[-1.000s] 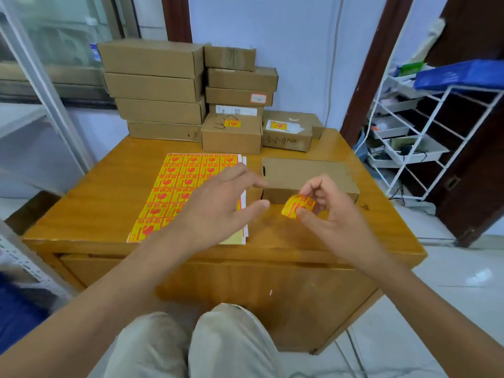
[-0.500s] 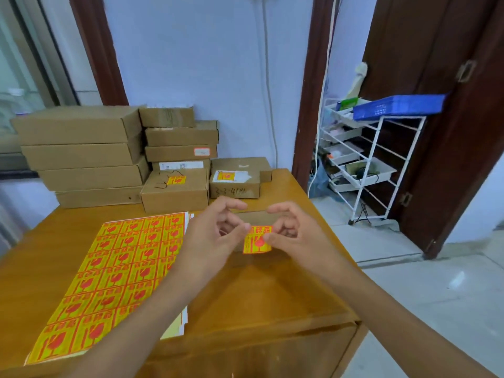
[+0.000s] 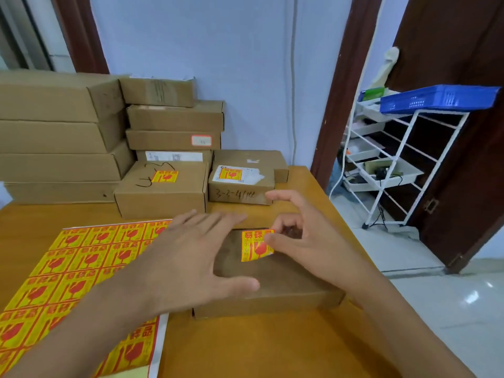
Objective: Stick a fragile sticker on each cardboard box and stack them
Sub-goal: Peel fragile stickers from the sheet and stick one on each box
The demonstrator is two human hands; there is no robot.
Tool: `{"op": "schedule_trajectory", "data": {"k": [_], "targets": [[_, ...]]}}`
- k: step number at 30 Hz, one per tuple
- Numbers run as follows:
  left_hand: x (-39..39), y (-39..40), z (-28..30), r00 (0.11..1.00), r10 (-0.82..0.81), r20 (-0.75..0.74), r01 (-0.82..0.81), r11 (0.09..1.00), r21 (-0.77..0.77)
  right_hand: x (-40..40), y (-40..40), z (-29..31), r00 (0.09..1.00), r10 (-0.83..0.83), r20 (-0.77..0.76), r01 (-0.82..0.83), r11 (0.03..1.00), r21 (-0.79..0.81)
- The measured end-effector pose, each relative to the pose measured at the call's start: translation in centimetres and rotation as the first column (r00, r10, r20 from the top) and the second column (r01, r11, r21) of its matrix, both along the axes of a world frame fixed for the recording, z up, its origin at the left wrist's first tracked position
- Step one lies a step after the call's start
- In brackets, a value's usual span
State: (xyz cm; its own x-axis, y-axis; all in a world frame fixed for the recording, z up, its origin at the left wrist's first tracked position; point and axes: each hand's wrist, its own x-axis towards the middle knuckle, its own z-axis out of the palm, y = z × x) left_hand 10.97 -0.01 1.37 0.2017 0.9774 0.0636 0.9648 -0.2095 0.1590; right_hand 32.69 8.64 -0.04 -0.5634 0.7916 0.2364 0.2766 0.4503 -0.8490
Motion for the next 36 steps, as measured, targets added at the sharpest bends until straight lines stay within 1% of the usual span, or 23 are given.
{"op": "schedule_trajectory", "data": {"k": [2, 5, 7, 10, 12, 14, 15, 17, 19, 20, 21, 24, 27, 29, 34, 36], "targets": [[0.0, 0.2, -0.2, 0.999, -0.025, -0.036, 0.025, 1.0, 0.011, 0.0, 0.6, -0.2, 1.0, 0.025, -0.008, -0.025, 0.999, -0.02], [-0.5, 1.6, -0.2, 0.997, -0.083, -0.01, 0.083, 0.995, 0.05, 0.0, 1.6, 0.2, 0.997, 0.031, -0.065, -0.034, 0.999, -0.036], [-0.8, 2.5, 0.0, 0.993, -0.12, 0.016, 0.12, 0.992, 0.036, 0.1, 2.0, 0.8, 0.996, 0.037, -0.08, -0.04, 0.998, -0.043], [-1.4, 3.7, 0.4, 0.991, -0.116, 0.064, 0.113, 0.993, 0.044, 1.0, 2.8, 2.0, 0.994, 0.013, -0.11, -0.022, 0.997, -0.078], [-1.8, 4.5, 0.5, 0.994, -0.098, 0.052, 0.094, 0.993, 0.068, 1.4, 3.3, 2.7, 0.985, -0.018, -0.172, 0.004, 0.997, -0.082], [-2.0, 5.0, 0.3, 0.996, -0.082, 0.04, 0.081, 0.996, 0.022, 1.3, 3.5, 2.7, 0.975, -0.032, -0.221, 0.017, 0.998, -0.067], [-2.1, 5.1, 0.0, 0.996, -0.079, 0.048, 0.079, 0.997, 0.002, 1.1, 3.4, 2.5, 0.975, -0.03, -0.219, 0.019, 0.998, -0.054], [-2.3, 5.3, -0.8, 0.99, -0.085, 0.111, 0.085, 0.996, 0.004, 0.5, 3.1, 1.8, 0.989, -0.011, -0.149, 0.012, 1.0, 0.004], [-2.3, 5.2, -1.4, 0.972, -0.087, 0.216, 0.084, 0.996, 0.026, -0.1, 2.7, 1.1, 0.996, 0.018, -0.093, -0.013, 0.998, 0.057], [-2.3, 5.2, -1.6, 0.968, -0.098, 0.232, 0.086, 0.994, 0.06, -0.4, 2.6, 0.8, 0.996, 0.022, -0.081, -0.016, 0.997, 0.073], [-2.2, 5.1, -1.7, 0.97, -0.119, 0.21, 0.096, 0.988, 0.118, -0.6, 2.4, 0.5, 0.998, 0.012, -0.067, -0.005, 0.996, 0.094], [-2.0, 4.4, -2.0, 0.983, -0.166, 0.081, 0.133, 0.942, 0.309, -0.9, 1.8, 0.2, 0.998, -0.031, -0.052, 0.039, 0.986, 0.16], [-2.0, 3.8, -2.5, 0.986, -0.166, 0.027, 0.139, 0.892, 0.43, -1.1, 1.3, 0.4, 0.996, -0.062, -0.066, 0.074, 0.976, 0.205], [-2.0, 3.8, -2.6, 0.983, -0.181, 0.028, 0.148, 0.877, 0.458, -1.2, 0.8, 0.4, 0.995, -0.097, -0.026, 0.101, 0.961, 0.259], [-2.4, 3.7, -2.9, 0.954, -0.271, 0.13, 0.183, 0.866, 0.466, -0.8, 0.2, 0.2, 0.991, -0.133, -0.014, 0.131, 0.936, 0.327], [-2.5, 3.7, -3.2, 0.945, -0.282, 0.164, 0.18, 0.87, 0.46, -0.8, 0.3, 0.1, 0.991, -0.135, 0.023, 0.12, 0.932, 0.342]]}}
